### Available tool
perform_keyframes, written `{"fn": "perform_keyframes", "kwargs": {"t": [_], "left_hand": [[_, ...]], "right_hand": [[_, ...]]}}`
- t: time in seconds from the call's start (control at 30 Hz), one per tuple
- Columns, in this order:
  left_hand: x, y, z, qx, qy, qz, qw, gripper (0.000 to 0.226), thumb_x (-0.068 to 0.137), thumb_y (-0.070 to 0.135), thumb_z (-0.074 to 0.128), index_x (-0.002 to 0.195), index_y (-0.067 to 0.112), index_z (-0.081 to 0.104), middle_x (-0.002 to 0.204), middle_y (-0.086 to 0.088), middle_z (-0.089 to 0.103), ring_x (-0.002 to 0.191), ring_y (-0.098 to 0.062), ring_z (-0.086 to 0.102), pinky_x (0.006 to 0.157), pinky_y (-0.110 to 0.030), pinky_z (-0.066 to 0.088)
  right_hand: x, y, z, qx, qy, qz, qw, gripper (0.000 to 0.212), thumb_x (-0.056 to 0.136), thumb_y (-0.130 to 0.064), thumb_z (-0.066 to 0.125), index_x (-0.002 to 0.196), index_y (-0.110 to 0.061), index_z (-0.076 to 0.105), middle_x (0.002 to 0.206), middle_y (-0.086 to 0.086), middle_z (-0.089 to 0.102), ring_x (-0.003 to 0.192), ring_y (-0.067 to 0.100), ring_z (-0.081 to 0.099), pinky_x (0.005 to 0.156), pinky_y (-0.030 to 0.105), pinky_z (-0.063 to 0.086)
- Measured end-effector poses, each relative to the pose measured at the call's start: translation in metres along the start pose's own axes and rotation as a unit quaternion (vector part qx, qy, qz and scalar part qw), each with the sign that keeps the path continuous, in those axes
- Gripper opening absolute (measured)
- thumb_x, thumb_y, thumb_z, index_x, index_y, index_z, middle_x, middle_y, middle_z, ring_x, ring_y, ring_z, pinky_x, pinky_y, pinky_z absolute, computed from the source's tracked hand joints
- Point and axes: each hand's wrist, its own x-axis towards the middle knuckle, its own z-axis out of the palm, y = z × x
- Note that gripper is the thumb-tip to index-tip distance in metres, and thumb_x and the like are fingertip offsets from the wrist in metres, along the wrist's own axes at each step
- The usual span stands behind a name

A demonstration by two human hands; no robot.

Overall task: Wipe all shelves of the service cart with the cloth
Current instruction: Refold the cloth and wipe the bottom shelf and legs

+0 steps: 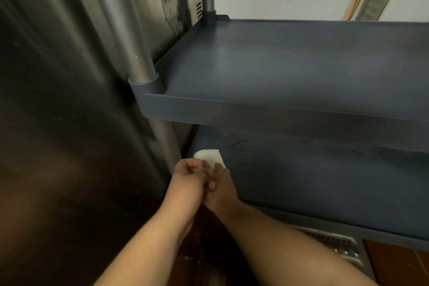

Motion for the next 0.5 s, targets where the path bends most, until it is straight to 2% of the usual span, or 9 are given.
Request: {"fn": "perform_keyframes", "kwargs": {"t": [0.03,0.07,0.1,0.17,0.23,0.33,0.5], "left_hand": [[-0.003,0.003,0.000,0.006,-0.019,0.001,1.000,0.036,0.101,-0.002,0.028,0.084,0.028,0.040,0.075,0.004,0.041,0.066,0.003,0.037,0.063,-0.015,0.033],[-0.003,0.002,-0.002,0.010,-0.012,-0.006,1.000,0.037,0.101,-0.001,0.028,0.082,0.029,0.039,0.076,0.004,0.041,0.065,0.003,0.038,0.063,-0.015,0.034],[-0.001,0.001,-0.005,-0.004,0.010,-0.015,1.000,0.030,0.099,-0.001,0.033,0.089,0.025,0.046,0.078,0.000,0.050,0.064,0.000,0.045,0.061,-0.015,0.037],[-0.004,0.002,-0.011,-0.028,0.042,-0.025,0.998,0.023,0.093,-0.001,0.043,0.108,0.014,0.051,0.082,-0.010,0.060,0.062,-0.015,0.056,0.054,-0.026,0.044],[-0.007,0.003,-0.010,-0.024,0.043,-0.024,0.998,0.024,0.093,0.000,0.046,0.111,0.014,0.051,0.084,-0.013,0.062,0.066,-0.020,0.057,0.056,-0.031,0.045],[-0.009,0.003,0.002,-0.028,0.039,-0.015,0.999,0.025,0.092,-0.001,0.045,0.110,0.014,0.050,0.087,-0.012,0.062,0.067,-0.021,0.057,0.056,-0.031,0.044],[-0.007,-0.007,0.025,0.001,0.034,-0.009,0.999,0.025,0.093,-0.003,0.043,0.113,0.011,0.050,0.084,-0.010,0.061,0.062,-0.019,0.056,0.053,-0.029,0.043]], "right_hand": [[0.004,-0.005,0.002,0.010,-0.026,-0.018,0.999,0.066,0.094,-0.048,0.043,0.151,-0.020,0.029,0.146,0.016,0.038,0.127,0.039,0.040,0.108,0.042,0.035],[0.008,-0.009,0.004,0.023,-0.043,-0.039,0.998,0.073,0.087,-0.056,0.040,0.150,-0.019,0.030,0.148,0.018,0.036,0.130,0.041,0.039,0.107,0.044,0.034],[0.010,-0.010,0.005,0.037,-0.049,-0.045,0.997,0.078,0.082,-0.061,0.035,0.149,-0.022,0.033,0.149,0.019,0.037,0.130,0.042,0.039,0.105,0.044,0.034],[0.009,-0.003,0.001,-0.006,-0.024,-0.039,0.999,0.063,0.089,-0.055,0.036,0.146,-0.028,0.037,0.145,0.011,0.040,0.125,0.037,0.042,0.104,0.044,0.038],[0.004,0.010,-0.004,-0.021,0.001,-0.022,1.000,0.052,0.095,-0.042,0.047,0.144,-0.030,0.037,0.144,0.006,0.040,0.122,0.032,0.043,0.104,0.045,0.040],[-0.003,0.022,-0.004,-0.040,0.030,-0.028,0.998,0.052,0.092,-0.043,0.052,0.141,-0.030,0.038,0.140,0.006,0.043,0.114,0.030,0.045,0.097,0.043,0.042],[-0.018,0.066,-0.019,-0.113,0.046,-0.034,0.992,0.068,0.092,-0.035,0.060,0.152,-0.031,0.028,0.140,0.009,0.045,0.110,0.033,0.048,0.088,0.043,0.041]]}}
